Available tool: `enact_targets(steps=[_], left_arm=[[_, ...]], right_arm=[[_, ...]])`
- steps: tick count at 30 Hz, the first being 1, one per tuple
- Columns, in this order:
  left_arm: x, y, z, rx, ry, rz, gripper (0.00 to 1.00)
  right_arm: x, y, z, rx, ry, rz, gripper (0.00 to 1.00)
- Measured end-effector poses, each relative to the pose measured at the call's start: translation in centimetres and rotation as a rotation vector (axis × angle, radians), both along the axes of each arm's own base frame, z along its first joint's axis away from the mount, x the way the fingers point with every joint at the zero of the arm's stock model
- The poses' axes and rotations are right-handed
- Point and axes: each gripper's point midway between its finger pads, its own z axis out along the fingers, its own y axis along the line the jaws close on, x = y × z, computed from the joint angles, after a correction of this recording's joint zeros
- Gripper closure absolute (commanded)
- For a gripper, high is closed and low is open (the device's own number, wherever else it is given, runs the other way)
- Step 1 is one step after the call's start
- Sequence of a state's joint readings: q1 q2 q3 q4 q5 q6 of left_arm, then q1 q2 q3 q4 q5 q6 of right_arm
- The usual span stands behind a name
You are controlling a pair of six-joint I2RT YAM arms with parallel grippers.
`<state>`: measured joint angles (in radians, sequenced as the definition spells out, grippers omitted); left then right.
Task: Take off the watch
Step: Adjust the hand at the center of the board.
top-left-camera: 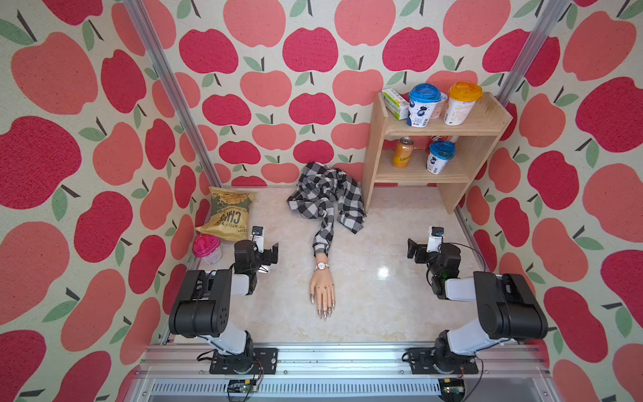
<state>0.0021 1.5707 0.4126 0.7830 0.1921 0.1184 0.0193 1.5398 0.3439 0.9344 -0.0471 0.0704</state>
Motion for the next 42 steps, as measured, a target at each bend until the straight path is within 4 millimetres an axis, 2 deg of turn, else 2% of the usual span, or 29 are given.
enact_targets(steps=[27,28,30,33,36,38,40,42], left_arm=[[0.2,0.3,0.1,-0.006,-0.001,0.026,0.03],[0.2,0.4,0.2,0.0,0.001,0.037,0.03],[0.4,0.5,0.4,0.013,0.023,0.056,0.03],[1.5,0.6,2.6,0.028,0.015,0.075,0.03],[2.6,0.4,5.4,0.039,0.017,0.092,0.03],[3.4,-0.4,7.2,0.039,0.033,0.096,0.03],[4.0,-1.3,8.8,0.045,0.059,0.098,0.02],[4.0,-2.6,10.2,0.049,0.093,0.097,0.02]], right_arm=[[0.1,-0.1,-0.1,-0.003,0.036,-0.008,0.0],[0.2,-0.2,0.3,-0.006,0.051,-0.014,0.0],[0.9,-0.4,2.6,-0.007,0.04,-0.026,0.0],[1.2,-0.6,7.2,0.027,-0.026,-0.046,0.0],[1.1,-1.3,10.2,0.116,-0.036,-0.091,0.0],[1.0,-1.6,10.6,0.179,-0.005,-0.106,0.0],[0.8,-1.4,10.0,0.23,0.055,-0.105,0.0],[0.4,-0.1,9.1,0.27,0.132,-0.071,0.0]])
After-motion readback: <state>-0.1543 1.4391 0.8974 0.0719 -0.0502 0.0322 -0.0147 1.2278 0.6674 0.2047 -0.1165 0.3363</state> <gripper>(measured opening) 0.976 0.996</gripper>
